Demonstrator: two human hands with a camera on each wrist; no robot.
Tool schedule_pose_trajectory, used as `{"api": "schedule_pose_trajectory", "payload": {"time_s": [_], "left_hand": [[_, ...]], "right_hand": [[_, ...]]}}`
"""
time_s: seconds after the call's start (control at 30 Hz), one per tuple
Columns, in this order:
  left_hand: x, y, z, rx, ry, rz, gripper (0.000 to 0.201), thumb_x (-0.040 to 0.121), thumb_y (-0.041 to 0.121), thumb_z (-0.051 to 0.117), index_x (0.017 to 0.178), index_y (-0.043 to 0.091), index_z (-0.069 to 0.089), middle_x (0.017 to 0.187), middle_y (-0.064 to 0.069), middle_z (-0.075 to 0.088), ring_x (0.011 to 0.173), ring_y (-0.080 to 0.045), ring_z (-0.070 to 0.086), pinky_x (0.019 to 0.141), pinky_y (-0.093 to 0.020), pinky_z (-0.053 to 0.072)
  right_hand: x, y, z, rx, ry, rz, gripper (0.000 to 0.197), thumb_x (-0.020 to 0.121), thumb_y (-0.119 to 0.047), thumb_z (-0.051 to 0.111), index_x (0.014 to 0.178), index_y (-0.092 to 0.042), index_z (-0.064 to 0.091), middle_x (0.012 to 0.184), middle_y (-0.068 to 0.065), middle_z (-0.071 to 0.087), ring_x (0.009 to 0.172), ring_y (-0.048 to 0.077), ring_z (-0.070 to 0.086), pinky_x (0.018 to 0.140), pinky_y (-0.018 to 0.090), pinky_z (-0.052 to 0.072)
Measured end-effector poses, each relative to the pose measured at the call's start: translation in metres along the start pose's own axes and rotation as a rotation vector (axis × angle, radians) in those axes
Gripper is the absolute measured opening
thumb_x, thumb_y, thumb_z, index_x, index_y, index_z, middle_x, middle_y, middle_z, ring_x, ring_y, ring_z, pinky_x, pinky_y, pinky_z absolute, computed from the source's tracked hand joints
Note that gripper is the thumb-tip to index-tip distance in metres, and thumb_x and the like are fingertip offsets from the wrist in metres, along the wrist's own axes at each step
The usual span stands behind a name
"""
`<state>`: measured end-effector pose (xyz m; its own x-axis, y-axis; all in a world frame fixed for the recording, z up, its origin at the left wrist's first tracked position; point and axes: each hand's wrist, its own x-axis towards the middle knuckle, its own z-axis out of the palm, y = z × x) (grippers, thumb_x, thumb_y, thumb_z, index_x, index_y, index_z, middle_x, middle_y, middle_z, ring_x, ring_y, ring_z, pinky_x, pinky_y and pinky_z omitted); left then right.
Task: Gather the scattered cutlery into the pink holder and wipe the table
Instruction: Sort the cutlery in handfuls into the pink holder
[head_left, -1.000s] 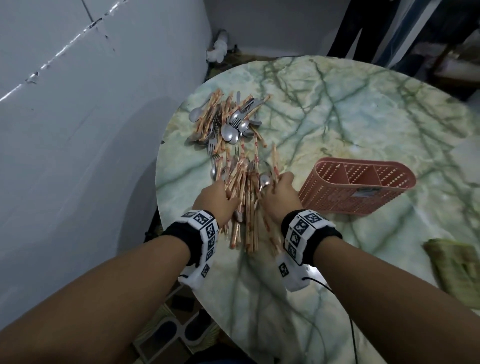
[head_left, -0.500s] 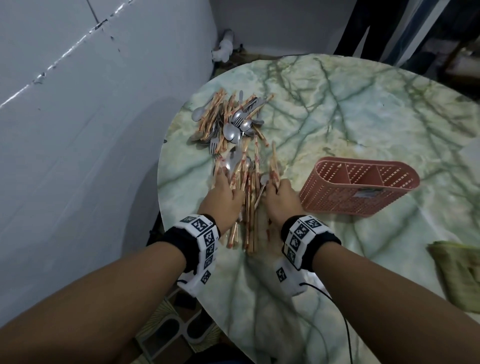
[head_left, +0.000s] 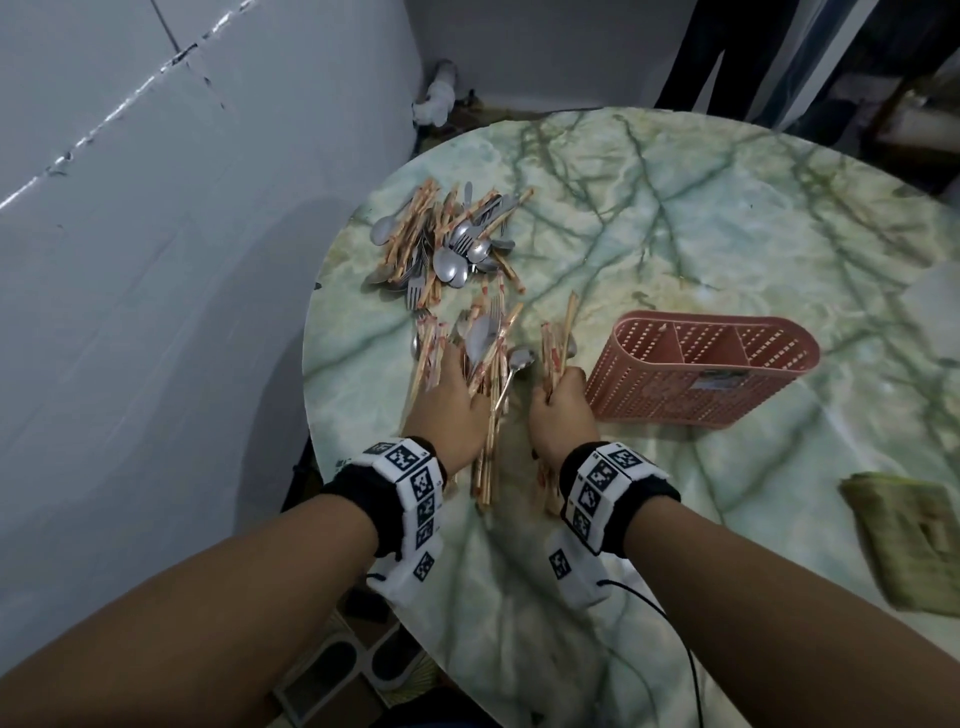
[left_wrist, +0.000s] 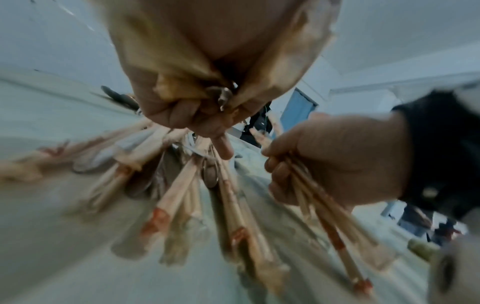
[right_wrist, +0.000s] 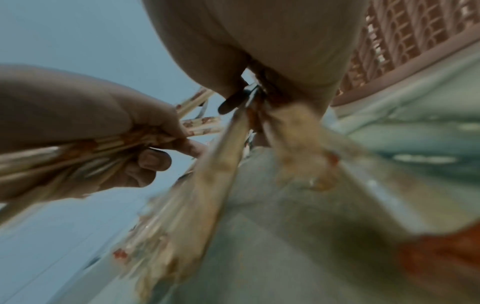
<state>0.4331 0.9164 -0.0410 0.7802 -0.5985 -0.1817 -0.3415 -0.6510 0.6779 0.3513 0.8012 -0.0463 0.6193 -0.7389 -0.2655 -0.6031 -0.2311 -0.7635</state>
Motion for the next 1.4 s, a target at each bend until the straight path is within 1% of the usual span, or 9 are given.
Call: {"api": "schedule_pose_trajectory", "payload": {"time_s": [0.13,0.27,0.4,0.57,0.83,1.0,1.17,1.3,1.4], "left_hand": [[-0.005,-0.009,-0.010,-0.133,-0.067,-0.105,0.051,0.099,0.029,0.043,0.148,0.018,0.034,0.119,-0.008,0.069,0.097,-0.030,0.068,0.087,-0.050,0.057],[-0.016,-0.014,-0.018,-0.326,-0.056,-0.218,0.032,0.093,0.021,0.048,0.124,0.023,0.051,0.097,-0.005,0.072,0.083,-0.025,0.069,0.077,-0.045,0.059],[-0.025,-0.022,-0.019,-0.321,-0.027,-0.202,0.017,0.092,0.031,0.050,0.107,0.027,0.056,0.088,-0.001,0.069,0.074,-0.018,0.064,0.071,-0.034,0.052],[-0.027,-0.035,-0.021,-0.198,-0.007,-0.144,0.048,0.094,0.069,0.048,0.095,0.025,0.069,0.080,0.006,0.071,0.073,-0.015,0.067,0.073,-0.032,0.054],[-0.011,-0.024,-0.016,-0.148,-0.021,-0.046,0.014,0.103,0.026,0.041,0.108,0.022,0.053,0.087,0.000,0.071,0.078,-0.020,0.070,0.076,-0.048,0.060],[0.006,-0.017,-0.010,-0.082,0.023,-0.054,0.030,0.097,0.050,0.049,0.103,0.021,0.053,0.086,-0.004,0.071,0.074,-0.027,0.069,0.073,-0.049,0.059],[0.024,-0.019,-0.007,0.110,-0.003,-0.084,0.045,0.089,0.053,0.068,0.110,0.014,0.055,0.097,-0.004,0.066,0.084,-0.024,0.065,0.079,-0.042,0.056],[0.032,-0.020,-0.002,0.134,-0.021,-0.092,0.032,0.090,0.042,0.069,0.098,0.013,0.058,0.089,-0.006,0.066,0.077,-0.024,0.063,0.073,-0.038,0.055],[0.035,-0.017,-0.002,0.136,-0.033,-0.086,0.027,0.092,0.036,0.065,0.096,0.011,0.059,0.088,-0.008,0.066,0.076,-0.025,0.062,0.067,-0.033,0.049]], "right_hand": [[0.004,-0.008,0.003,-0.060,-0.070,0.066,0.026,0.107,-0.029,0.044,0.119,-0.007,0.038,0.084,0.005,0.057,0.071,0.022,0.057,0.055,0.031,0.034],[0.015,-0.015,0.013,-0.123,-0.093,0.083,0.039,0.104,-0.040,0.051,0.122,-0.009,0.037,0.101,0.010,0.062,0.087,0.029,0.060,0.071,0.033,0.042],[0.021,-0.016,0.020,-0.166,-0.094,0.083,0.039,0.101,-0.031,0.058,0.123,-0.008,0.036,0.101,0.013,0.062,0.074,0.027,0.055,0.060,0.031,0.042],[0.022,-0.013,0.015,-0.179,-0.100,0.117,0.047,0.098,-0.036,0.063,0.128,-0.006,0.043,0.110,0.013,0.062,0.084,0.026,0.055,0.056,0.029,0.036],[0.014,-0.009,0.014,-0.290,-0.174,0.044,0.029,0.092,-0.035,0.065,0.096,-0.007,0.071,0.090,0.013,0.072,0.076,0.028,0.068,0.060,0.030,0.053],[0.003,-0.008,0.003,-0.172,-0.076,0.036,0.027,0.100,-0.036,0.052,0.112,-0.012,0.058,0.092,0.005,0.064,0.077,0.025,0.059,0.063,0.029,0.040],[-0.003,-0.010,-0.005,-0.006,0.000,-0.106,0.015,0.102,-0.025,0.044,0.109,-0.014,0.037,0.084,0.011,0.066,0.071,0.031,0.068,0.065,0.052,0.059],[-0.006,-0.008,-0.014,0.035,0.054,-0.192,0.026,0.104,-0.019,0.048,0.128,-0.014,0.039,0.088,0.007,0.068,0.076,0.024,0.068,0.072,0.044,0.059],[-0.006,0.000,-0.011,0.062,0.031,-0.094,0.011,0.104,-0.022,0.049,0.112,-0.015,0.053,0.090,0.004,0.071,0.077,0.020,0.072,0.074,0.045,0.061]]}}
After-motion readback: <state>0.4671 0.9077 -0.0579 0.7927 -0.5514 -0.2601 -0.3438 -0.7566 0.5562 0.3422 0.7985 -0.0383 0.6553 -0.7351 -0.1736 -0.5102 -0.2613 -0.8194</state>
